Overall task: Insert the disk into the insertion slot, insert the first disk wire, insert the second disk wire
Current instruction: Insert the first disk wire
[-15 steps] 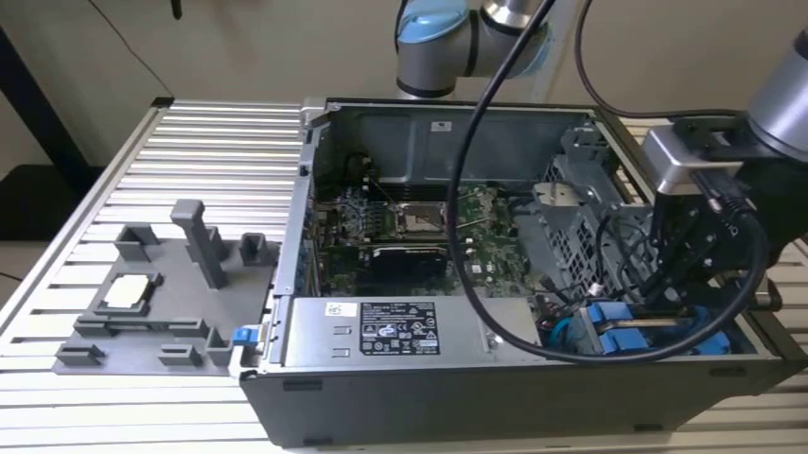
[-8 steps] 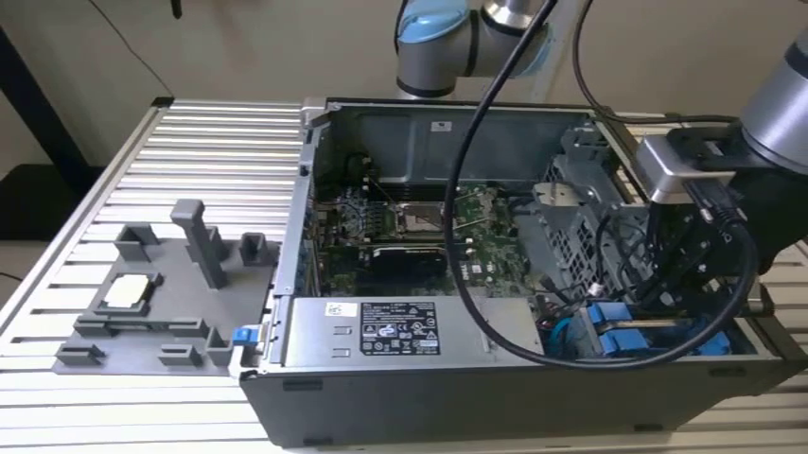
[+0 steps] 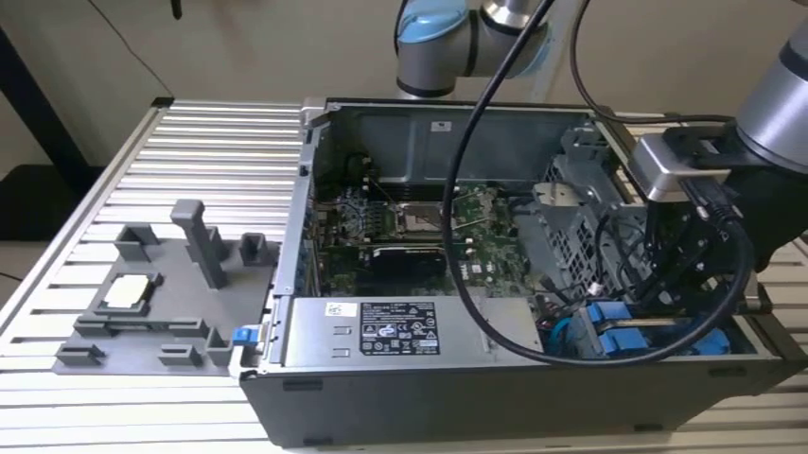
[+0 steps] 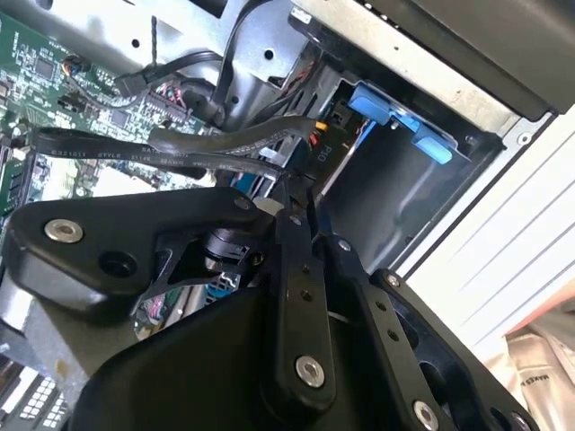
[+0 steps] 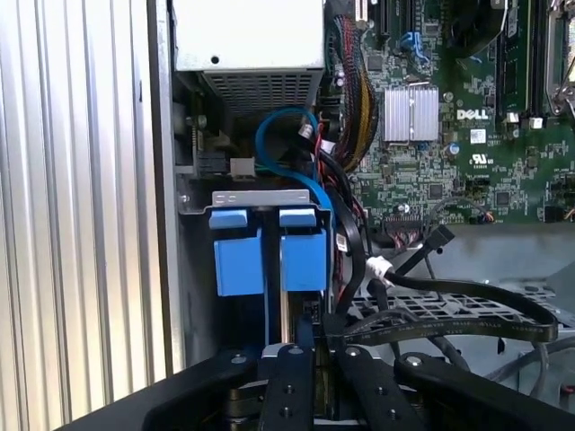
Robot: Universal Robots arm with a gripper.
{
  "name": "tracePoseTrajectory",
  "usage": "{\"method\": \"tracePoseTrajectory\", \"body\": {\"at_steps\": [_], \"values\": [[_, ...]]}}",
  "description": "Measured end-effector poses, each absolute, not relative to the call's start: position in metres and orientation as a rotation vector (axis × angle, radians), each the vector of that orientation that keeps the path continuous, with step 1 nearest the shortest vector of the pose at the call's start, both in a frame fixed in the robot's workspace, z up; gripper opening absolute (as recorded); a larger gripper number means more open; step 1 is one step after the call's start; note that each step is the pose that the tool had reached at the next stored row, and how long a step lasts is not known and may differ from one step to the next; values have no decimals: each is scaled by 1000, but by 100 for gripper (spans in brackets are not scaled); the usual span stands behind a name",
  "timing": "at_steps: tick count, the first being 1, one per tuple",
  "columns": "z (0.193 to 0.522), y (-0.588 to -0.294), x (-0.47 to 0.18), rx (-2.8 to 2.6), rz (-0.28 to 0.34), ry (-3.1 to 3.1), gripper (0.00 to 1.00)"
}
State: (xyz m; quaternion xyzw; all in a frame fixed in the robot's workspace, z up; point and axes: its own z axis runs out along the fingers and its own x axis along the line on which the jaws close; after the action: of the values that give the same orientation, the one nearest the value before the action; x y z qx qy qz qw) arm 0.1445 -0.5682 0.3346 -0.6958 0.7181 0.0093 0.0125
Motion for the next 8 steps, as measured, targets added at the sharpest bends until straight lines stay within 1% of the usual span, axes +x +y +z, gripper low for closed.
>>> {"method": "tracePoseTrajectory", "body": {"at_steps": [4,5,8], "values": [[333,-568,145,-2167,33,2236,17],[334,-569,145,-2167,32,2237,23],[336,-569,144,-2168,33,2237,23]]}}
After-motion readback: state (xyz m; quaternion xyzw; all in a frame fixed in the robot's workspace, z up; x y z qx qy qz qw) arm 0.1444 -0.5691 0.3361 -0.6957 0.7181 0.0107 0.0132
